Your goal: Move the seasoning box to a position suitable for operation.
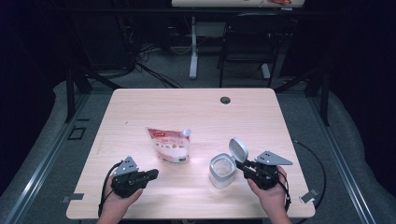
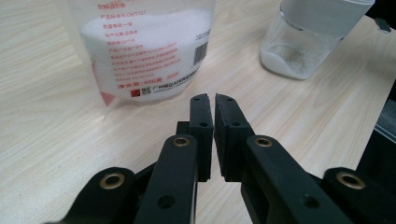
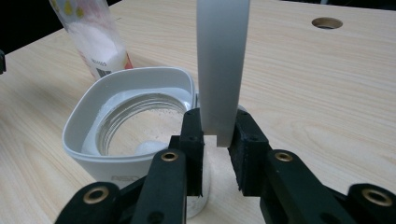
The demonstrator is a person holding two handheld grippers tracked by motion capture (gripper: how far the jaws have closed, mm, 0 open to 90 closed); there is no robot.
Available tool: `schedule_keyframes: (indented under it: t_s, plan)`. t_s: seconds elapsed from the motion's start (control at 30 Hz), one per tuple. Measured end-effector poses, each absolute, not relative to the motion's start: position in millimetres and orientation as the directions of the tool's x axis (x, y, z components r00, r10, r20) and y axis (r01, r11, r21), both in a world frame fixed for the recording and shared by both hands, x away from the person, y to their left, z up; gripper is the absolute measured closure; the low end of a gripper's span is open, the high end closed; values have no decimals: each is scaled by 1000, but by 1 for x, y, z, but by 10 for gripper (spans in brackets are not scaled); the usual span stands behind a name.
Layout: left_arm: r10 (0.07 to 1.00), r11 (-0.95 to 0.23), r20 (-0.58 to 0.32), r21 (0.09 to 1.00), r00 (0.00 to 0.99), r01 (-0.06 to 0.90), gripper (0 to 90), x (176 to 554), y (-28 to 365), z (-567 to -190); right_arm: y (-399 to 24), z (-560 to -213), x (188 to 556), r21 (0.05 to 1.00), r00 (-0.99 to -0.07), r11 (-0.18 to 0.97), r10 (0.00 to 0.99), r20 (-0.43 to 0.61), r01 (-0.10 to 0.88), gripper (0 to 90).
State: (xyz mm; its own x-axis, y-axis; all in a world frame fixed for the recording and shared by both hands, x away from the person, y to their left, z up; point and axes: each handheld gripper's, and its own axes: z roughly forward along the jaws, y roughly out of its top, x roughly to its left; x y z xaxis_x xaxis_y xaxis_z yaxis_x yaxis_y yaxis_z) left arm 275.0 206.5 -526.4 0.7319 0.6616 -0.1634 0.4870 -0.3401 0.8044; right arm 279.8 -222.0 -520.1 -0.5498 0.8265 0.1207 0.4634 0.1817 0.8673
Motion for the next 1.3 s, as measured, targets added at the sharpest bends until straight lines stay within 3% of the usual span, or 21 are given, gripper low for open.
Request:
schedule_keyframes:
  t_s: [0.57,0.77,1.3]
  plan:
    - [686,-320,-168,804,708,501,858,278,217,-529,-213,-522,292,869,-591,195,796,131,454,773]
    - [689,-318,-167,805,705,501,847,281,218,-530,-215,-522,289,873,-591,193,796,127,447,739]
    - [720,-295,-158,812,676,504,744,283,226,-530,-228,-518,268,885,-591,188,799,115,427,686]
